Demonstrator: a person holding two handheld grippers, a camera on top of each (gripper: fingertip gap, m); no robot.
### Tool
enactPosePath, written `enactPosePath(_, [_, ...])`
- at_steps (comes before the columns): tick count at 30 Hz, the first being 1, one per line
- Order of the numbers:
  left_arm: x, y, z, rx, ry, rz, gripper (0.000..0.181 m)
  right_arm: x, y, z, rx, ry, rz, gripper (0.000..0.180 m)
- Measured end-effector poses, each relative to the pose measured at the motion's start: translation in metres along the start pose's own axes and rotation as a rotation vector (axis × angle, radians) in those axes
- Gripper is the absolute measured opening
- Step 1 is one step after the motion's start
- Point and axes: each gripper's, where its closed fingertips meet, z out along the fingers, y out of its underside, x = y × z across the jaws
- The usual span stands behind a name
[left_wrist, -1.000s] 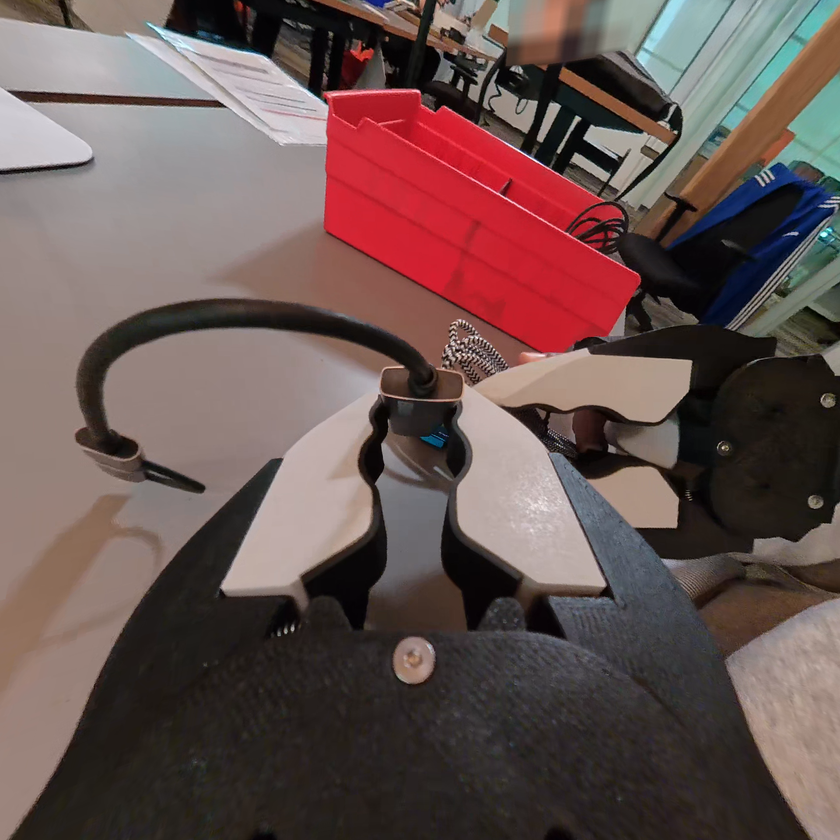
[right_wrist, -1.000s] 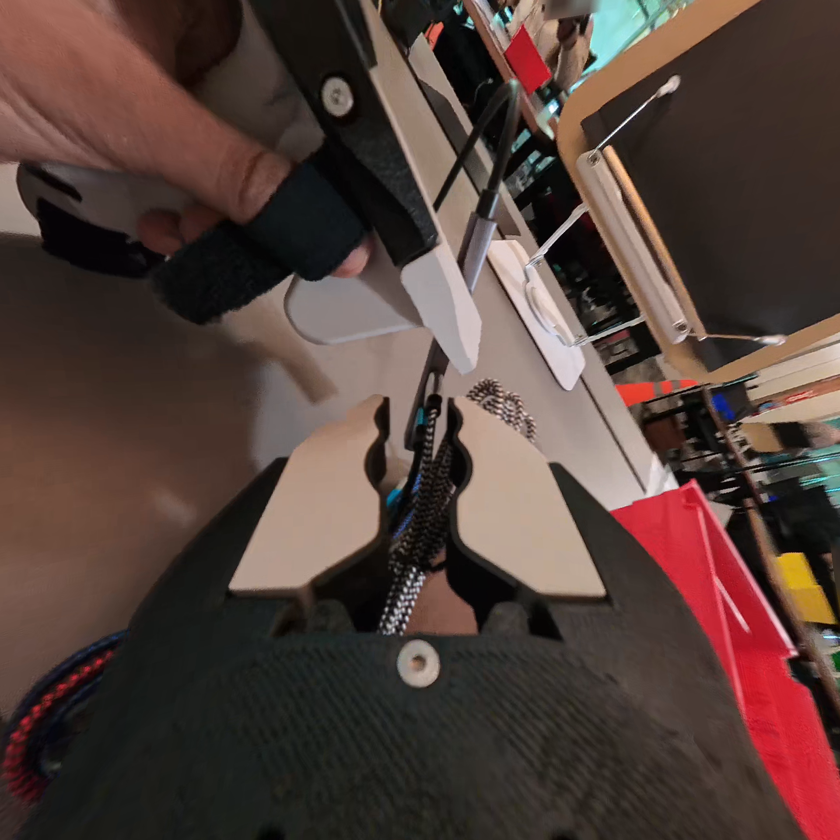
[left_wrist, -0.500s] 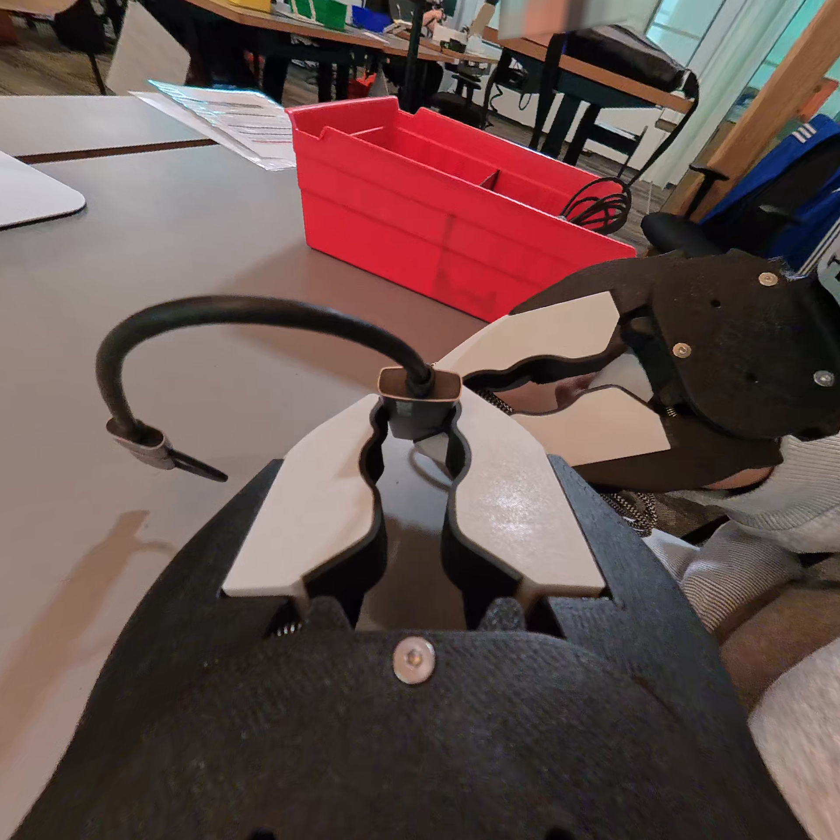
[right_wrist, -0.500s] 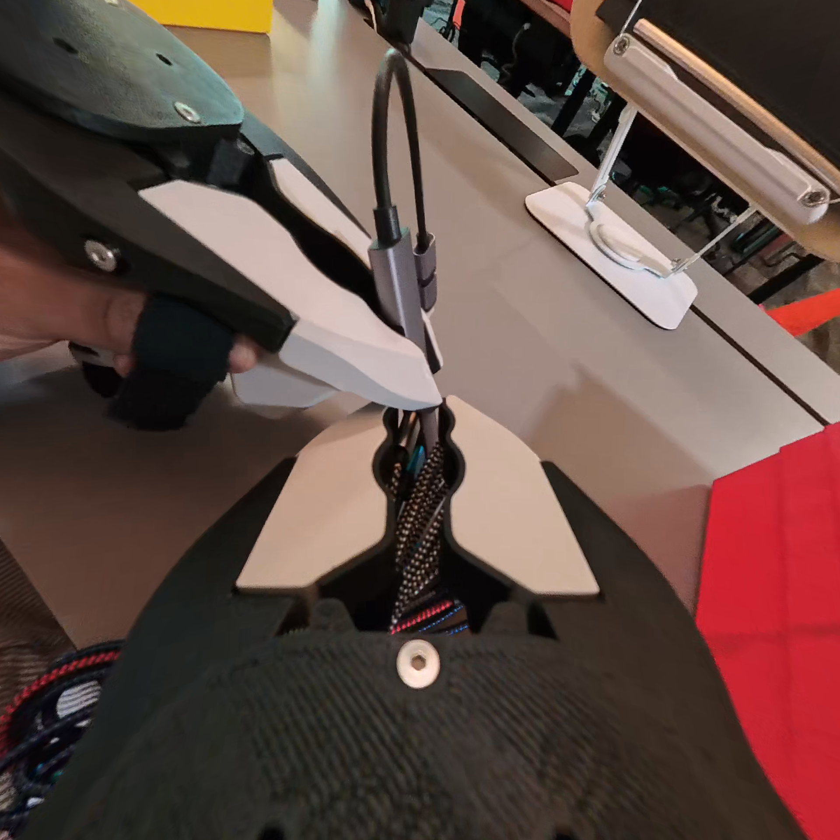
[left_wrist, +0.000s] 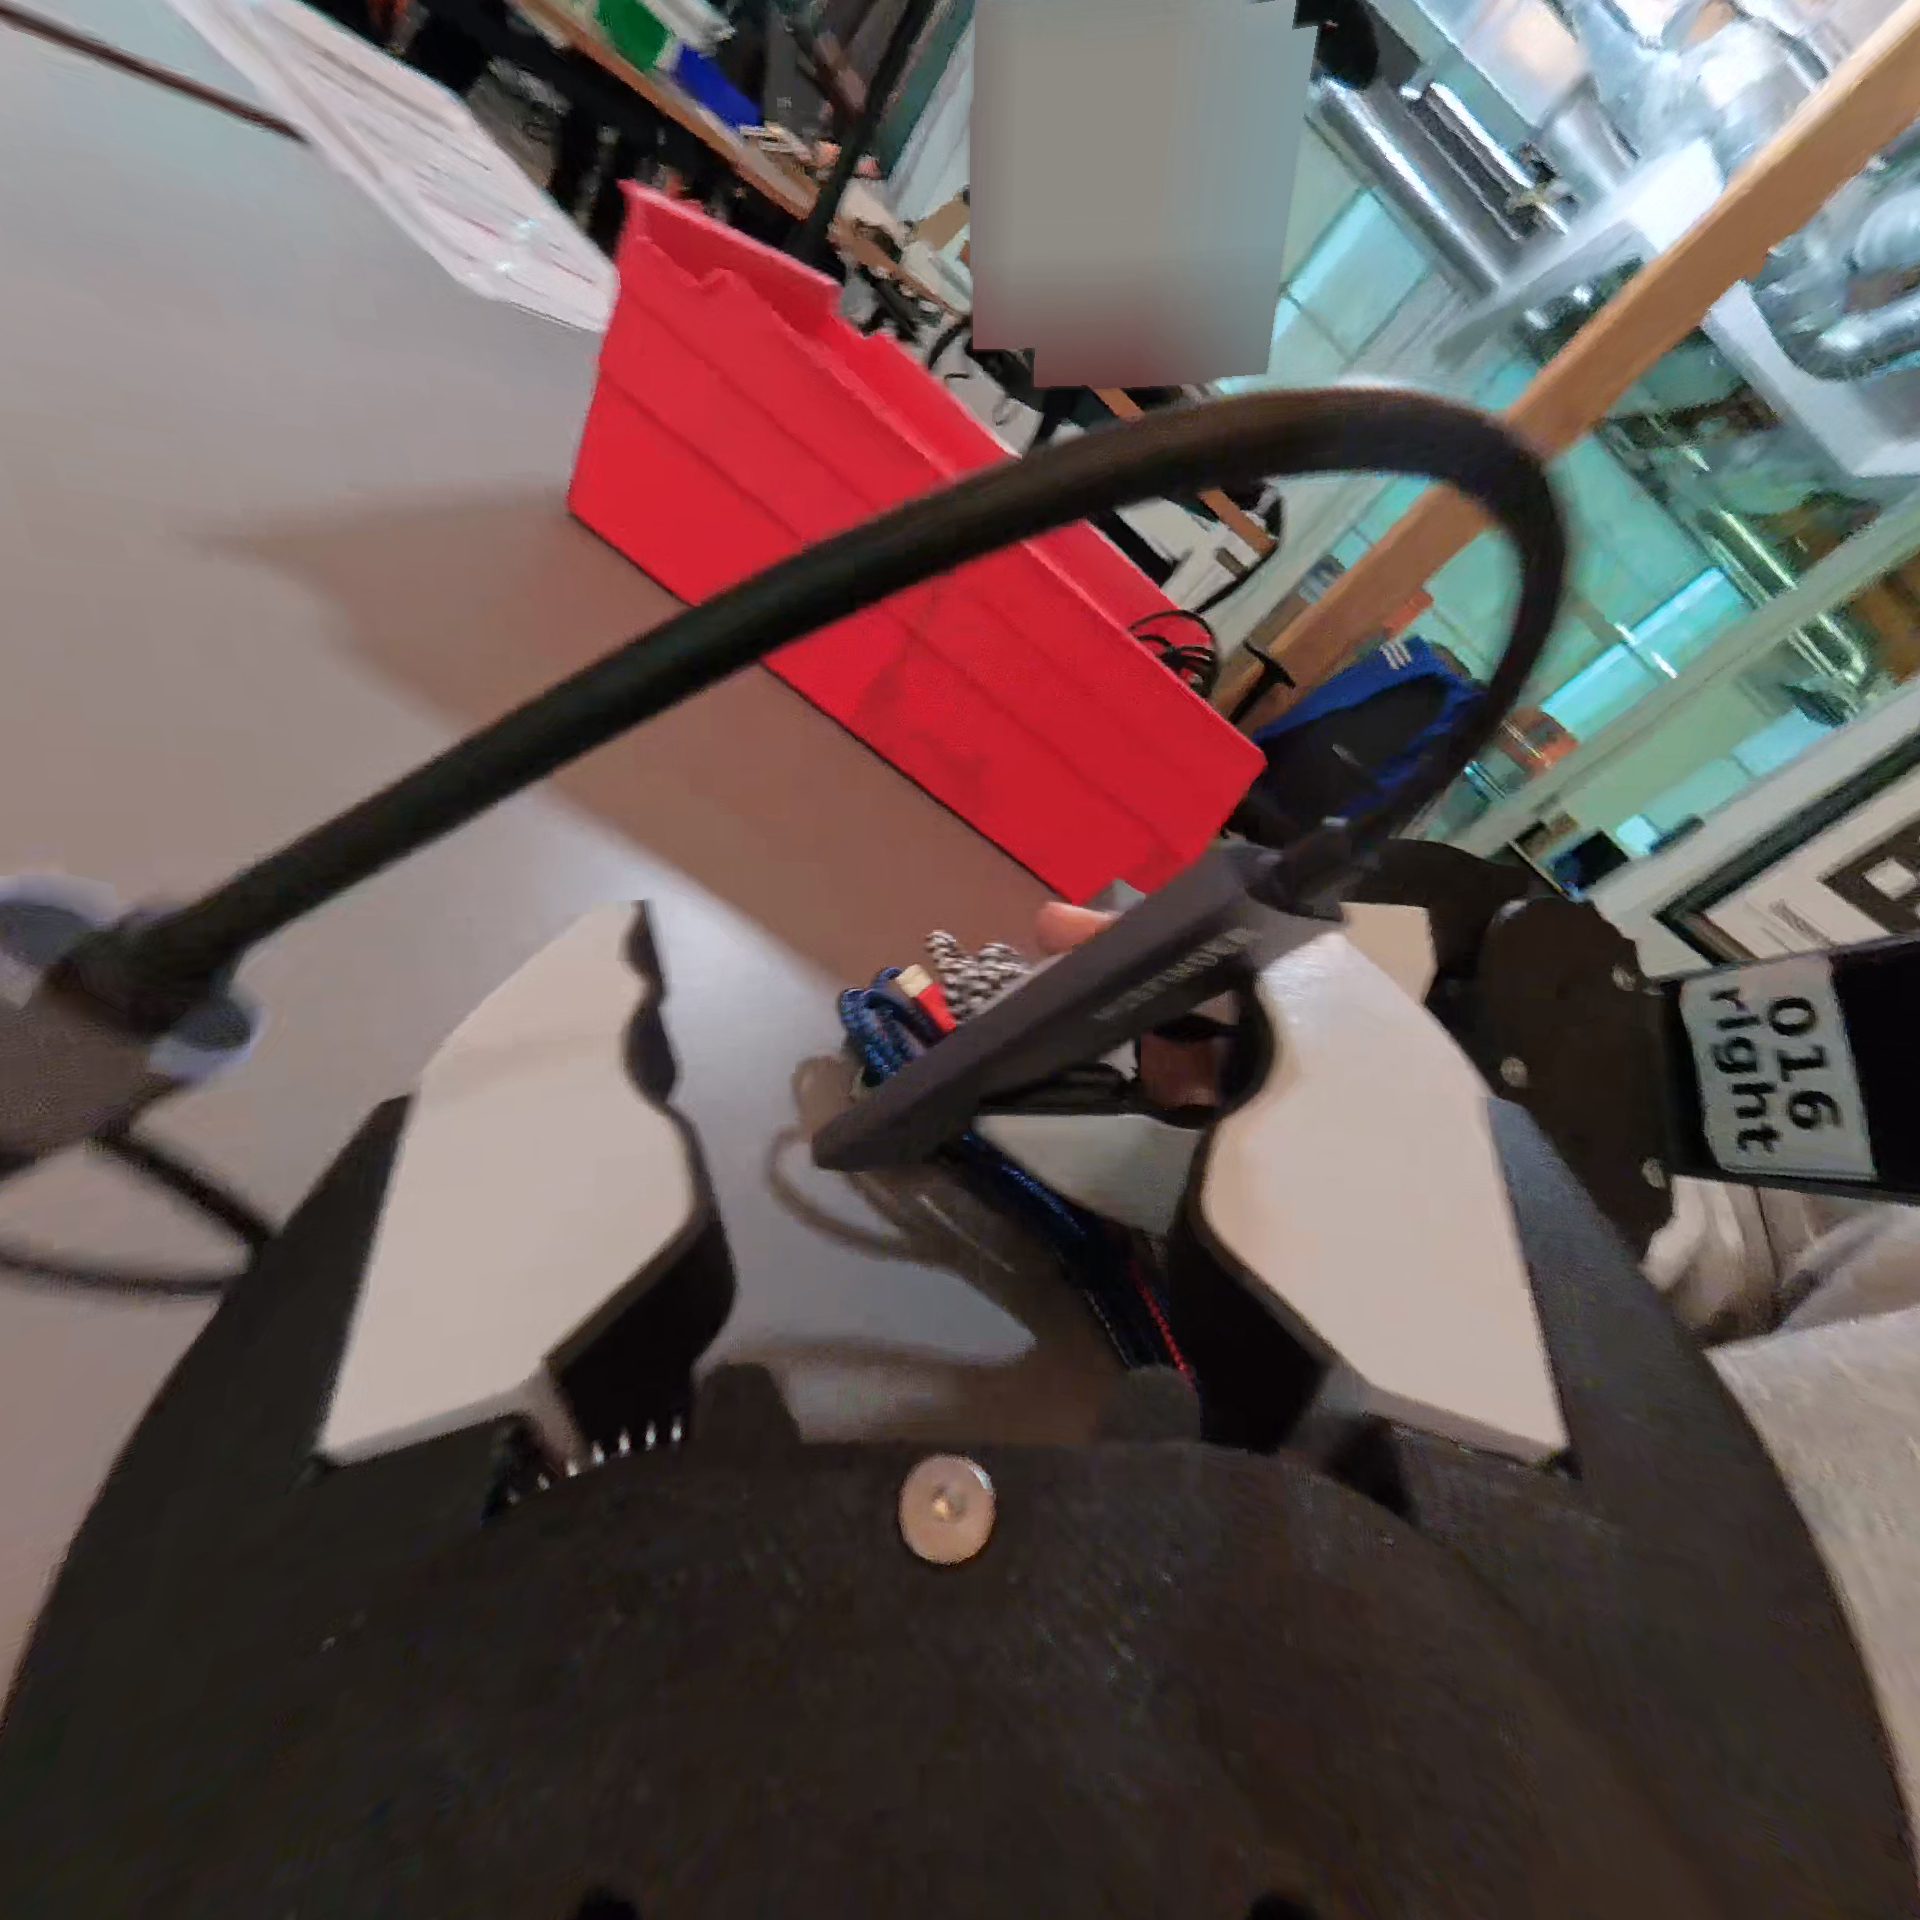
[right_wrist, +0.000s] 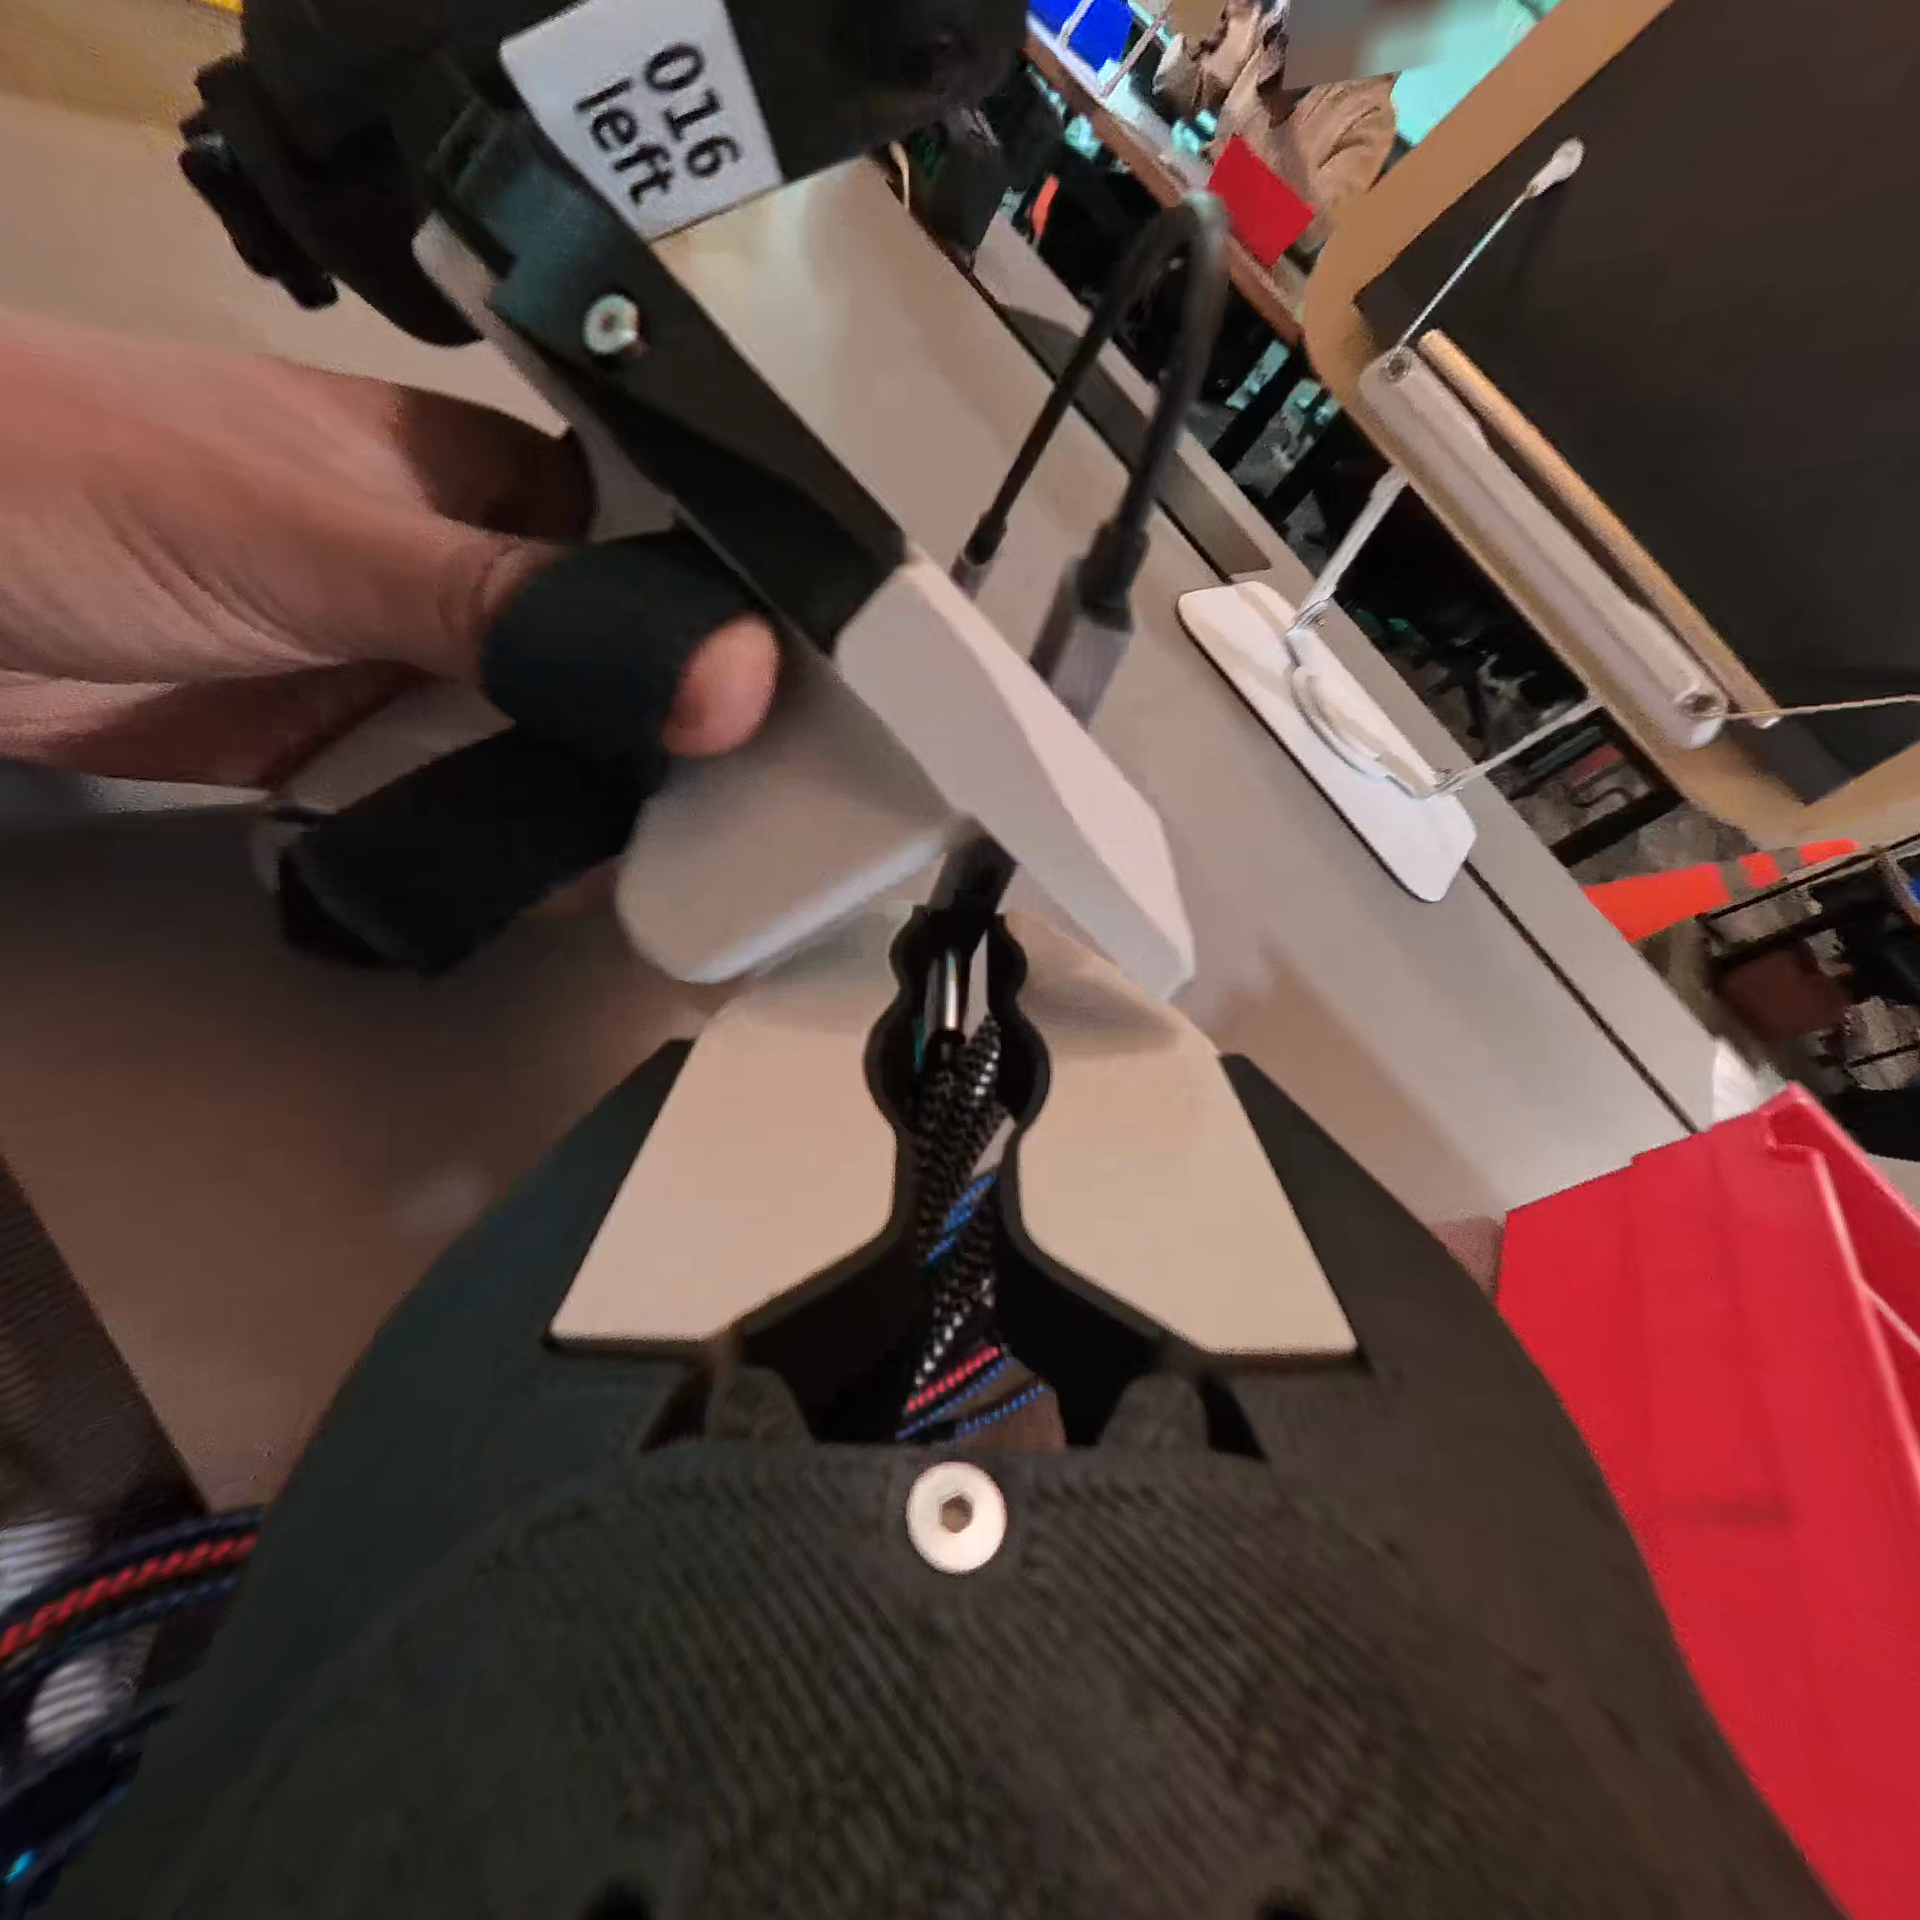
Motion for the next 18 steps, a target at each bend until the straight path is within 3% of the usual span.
enactPosePath(1, [0.006,0.000,-0.001,-0.003,0.031,0.026,0.085,0.000,0.001,0.001,-0.010,0.019,-0.023,0.011])
enactPosePath(3, [0.017,0.000,-0.005,-0.026,0.090,0.053,0.045,0.002,0.005,0.002,-0.040,0.038,-0.033,0.010])
enactPosePath(5, [0.013,-0.003,-0.006,-0.023,0.038,0.106,0.033,0.004,0.007,0.003,-0.045,0.035,-0.005,0.010])
enactPosePath(10, [-0.005,-0.004,-0.009,-0.051,-0.135,0.220,0.022,0.001,0.008,0.005,-0.071,0.070,-0.072,0.010])
enactPosePath(14, [-0.013,-0.004,-0.012,-0.049,-0.161,0.196,0.022,-0.001,0.010,0.006,-0.112,0.099,-0.121,0.009])
enactPosePath(18, [-0.009,-0.003,-0.010,-0.053,-0.136,0.209,0.022,-0.003,0.017,0.008,-0.139,0.022,0.003,0.008])
